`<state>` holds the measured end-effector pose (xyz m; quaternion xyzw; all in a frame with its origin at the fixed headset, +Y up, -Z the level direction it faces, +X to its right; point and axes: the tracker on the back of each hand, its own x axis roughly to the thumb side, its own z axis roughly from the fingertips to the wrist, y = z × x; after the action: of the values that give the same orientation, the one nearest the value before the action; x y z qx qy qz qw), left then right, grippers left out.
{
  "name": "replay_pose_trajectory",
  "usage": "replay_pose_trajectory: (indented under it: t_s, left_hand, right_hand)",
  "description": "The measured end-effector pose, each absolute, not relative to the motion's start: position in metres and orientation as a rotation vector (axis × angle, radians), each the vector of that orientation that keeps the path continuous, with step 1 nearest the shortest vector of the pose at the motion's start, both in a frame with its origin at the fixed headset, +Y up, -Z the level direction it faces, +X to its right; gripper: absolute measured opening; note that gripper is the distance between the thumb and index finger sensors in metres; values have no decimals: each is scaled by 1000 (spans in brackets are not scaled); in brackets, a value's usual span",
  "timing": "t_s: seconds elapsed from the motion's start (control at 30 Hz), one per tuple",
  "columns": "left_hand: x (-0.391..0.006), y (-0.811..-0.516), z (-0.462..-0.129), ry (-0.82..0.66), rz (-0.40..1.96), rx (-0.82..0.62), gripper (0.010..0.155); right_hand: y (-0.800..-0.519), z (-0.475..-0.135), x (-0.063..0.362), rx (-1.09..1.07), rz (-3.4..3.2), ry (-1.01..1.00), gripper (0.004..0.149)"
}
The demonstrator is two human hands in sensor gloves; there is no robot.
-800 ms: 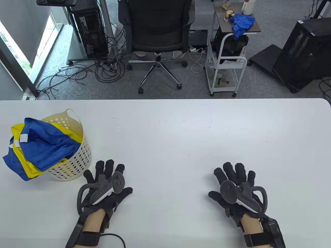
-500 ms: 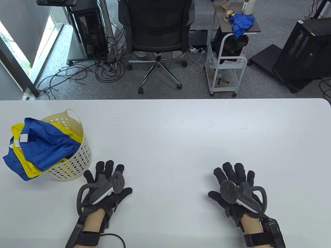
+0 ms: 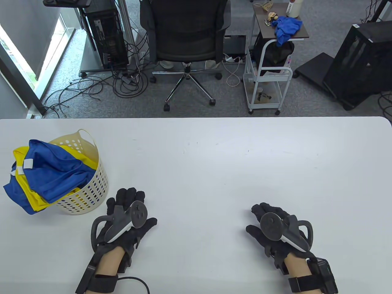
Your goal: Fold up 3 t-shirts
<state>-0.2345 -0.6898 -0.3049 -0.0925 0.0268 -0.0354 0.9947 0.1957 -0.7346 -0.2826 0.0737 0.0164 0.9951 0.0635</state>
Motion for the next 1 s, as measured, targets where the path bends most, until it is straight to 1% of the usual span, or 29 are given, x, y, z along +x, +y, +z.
replay_pose_trajectory:
  t_s: [0.03, 0.07, 0.13, 0.2, 0.27, 0.33, 0.37, 0.43, 0.47, 0.5, 0.57, 0.7, 0.83, 0.9, 1.0]
  left_hand:
    - [-241, -671, -306, 92, -98, -166, 94]
    - [-246, -661, -307, 105, -100, -143, 92]
    - [-266, -627, -310, 169, -78, -104, 88]
    - [-290, -603, -312, 256, -77, -61, 83]
    - [-310, -591, -313, 332, -101, -43, 78]
    - [-337, -583, -314, 458, -156, -65, 73]
    - [-349, -581, -313, 520, -183, -82, 74]
    - [-365, -580, -311, 584, -203, -104, 76]
    - [-371, -582, -310, 592, -202, -126, 73]
    - [-374, -582, -309, 596, -205, -131, 69]
    - [-376, -581, -306, 583, -204, -91, 61]
    - [-371, -575, -306, 586, -247, -56, 46]
    - [-365, -567, -306, 596, -280, -19, 43]
    - [-361, -559, -304, 595, -269, 31, 42]
    - [-351, -545, -300, 596, -285, 148, 41]
  right_hand:
    - [-735, -283, 196, 222, 3005, 55, 70]
    - [-735, -283, 196, 222, 3004, 57, 70]
    - [-733, -284, 196, 216, 2988, 56, 70]
    - [-732, -284, 198, 211, 2974, 55, 70]
    - [-732, -285, 198, 209, 2970, 53, 71]
    - [-731, -285, 199, 209, 2965, 51, 71]
    - [-732, -285, 199, 209, 2962, 53, 71]
    - [-732, -285, 199, 211, 2957, 61, 71]
    - [-732, -286, 199, 212, 2956, 65, 71]
    - [-732, -286, 198, 211, 2956, 68, 71]
    - [-733, -287, 198, 208, 2956, 82, 71]
    - [-734, -287, 198, 203, 2953, 98, 72]
    - [-733, -287, 199, 207, 2946, 80, 72]
    - [-733, -287, 199, 209, 2943, 77, 72]
    - [-733, -287, 199, 213, 2940, 77, 72]
